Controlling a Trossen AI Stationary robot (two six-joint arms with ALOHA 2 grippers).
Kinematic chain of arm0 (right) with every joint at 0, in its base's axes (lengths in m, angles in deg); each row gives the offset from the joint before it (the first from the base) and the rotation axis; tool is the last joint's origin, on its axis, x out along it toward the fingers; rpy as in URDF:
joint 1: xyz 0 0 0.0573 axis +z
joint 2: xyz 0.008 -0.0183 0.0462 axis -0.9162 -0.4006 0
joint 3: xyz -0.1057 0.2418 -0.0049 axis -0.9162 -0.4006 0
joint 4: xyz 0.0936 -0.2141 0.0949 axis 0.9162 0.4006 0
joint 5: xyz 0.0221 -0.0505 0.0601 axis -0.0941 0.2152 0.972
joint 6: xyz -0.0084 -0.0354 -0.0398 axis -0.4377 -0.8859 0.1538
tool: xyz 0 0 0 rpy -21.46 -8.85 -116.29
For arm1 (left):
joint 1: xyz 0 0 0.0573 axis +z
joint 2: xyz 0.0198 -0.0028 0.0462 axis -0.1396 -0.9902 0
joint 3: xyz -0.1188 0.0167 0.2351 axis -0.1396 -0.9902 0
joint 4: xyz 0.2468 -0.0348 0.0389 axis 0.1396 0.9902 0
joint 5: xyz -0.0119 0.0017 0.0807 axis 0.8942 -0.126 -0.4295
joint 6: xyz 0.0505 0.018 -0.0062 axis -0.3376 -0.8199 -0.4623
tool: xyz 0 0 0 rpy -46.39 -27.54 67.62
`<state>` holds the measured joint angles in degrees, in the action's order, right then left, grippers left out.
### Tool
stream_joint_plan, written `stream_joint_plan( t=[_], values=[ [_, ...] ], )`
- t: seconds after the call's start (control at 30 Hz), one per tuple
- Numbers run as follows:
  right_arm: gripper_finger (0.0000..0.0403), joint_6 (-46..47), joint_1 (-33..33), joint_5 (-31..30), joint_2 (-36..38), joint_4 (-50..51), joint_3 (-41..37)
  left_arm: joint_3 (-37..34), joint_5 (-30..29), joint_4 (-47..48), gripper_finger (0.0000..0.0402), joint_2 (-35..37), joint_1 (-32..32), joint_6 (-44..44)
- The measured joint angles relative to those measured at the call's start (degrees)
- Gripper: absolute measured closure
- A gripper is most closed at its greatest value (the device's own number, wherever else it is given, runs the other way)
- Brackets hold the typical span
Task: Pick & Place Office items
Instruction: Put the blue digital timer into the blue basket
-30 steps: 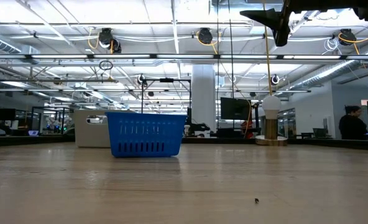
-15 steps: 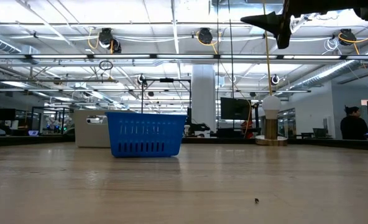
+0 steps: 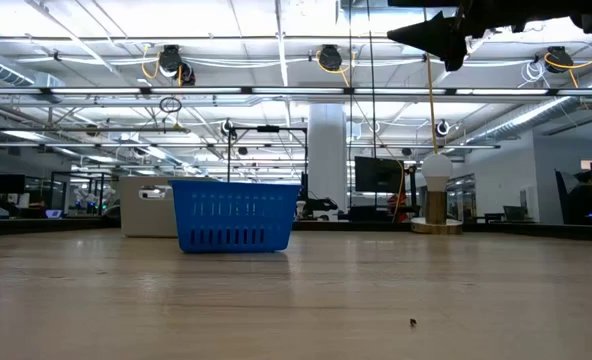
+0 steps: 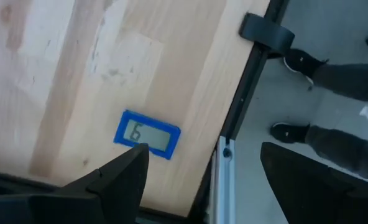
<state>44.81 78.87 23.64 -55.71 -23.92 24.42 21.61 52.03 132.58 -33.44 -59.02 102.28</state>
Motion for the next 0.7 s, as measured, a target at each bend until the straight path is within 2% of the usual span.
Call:
stream_joint_plan(
  t=[0.13, 0.27, 0.37, 0.6, 0.7],
  values=[
    [0.0151, -3.54, -1.79, 0.67, -0.04, 2.69, 0.00, 0.00, -1.62, 0.54, 0.0089, 0.02, 0.68, -2.98],
    [0.0151, -3.28, -5.80, 7.87, 0.00, 4.05, -0.32, 0.00, -5.93, 0.54, 0.0089, 0.02, 1.68, -6.34],
    [0.0151, -4.26, -8.60, 10.73, 0.05, 2.15, -2.01, 0.00, -8.31, 1.07, 0.0089, 0.02, 2.57, -8.57],
    [0.0151, -5.23, -13.27, 16.78, 3.01, -7.64, -7.82, -1.82, -7.84, 2.50, 0.0089, 0.09, 5.05, -10.94],
    [0.0151, -4.53, -14.10, 17.83, 4.69, -9.42, -10.46, -4.27, -3.95, 1.94, 0.0082, 0.09, 5.74, -12.27]
  ],
)
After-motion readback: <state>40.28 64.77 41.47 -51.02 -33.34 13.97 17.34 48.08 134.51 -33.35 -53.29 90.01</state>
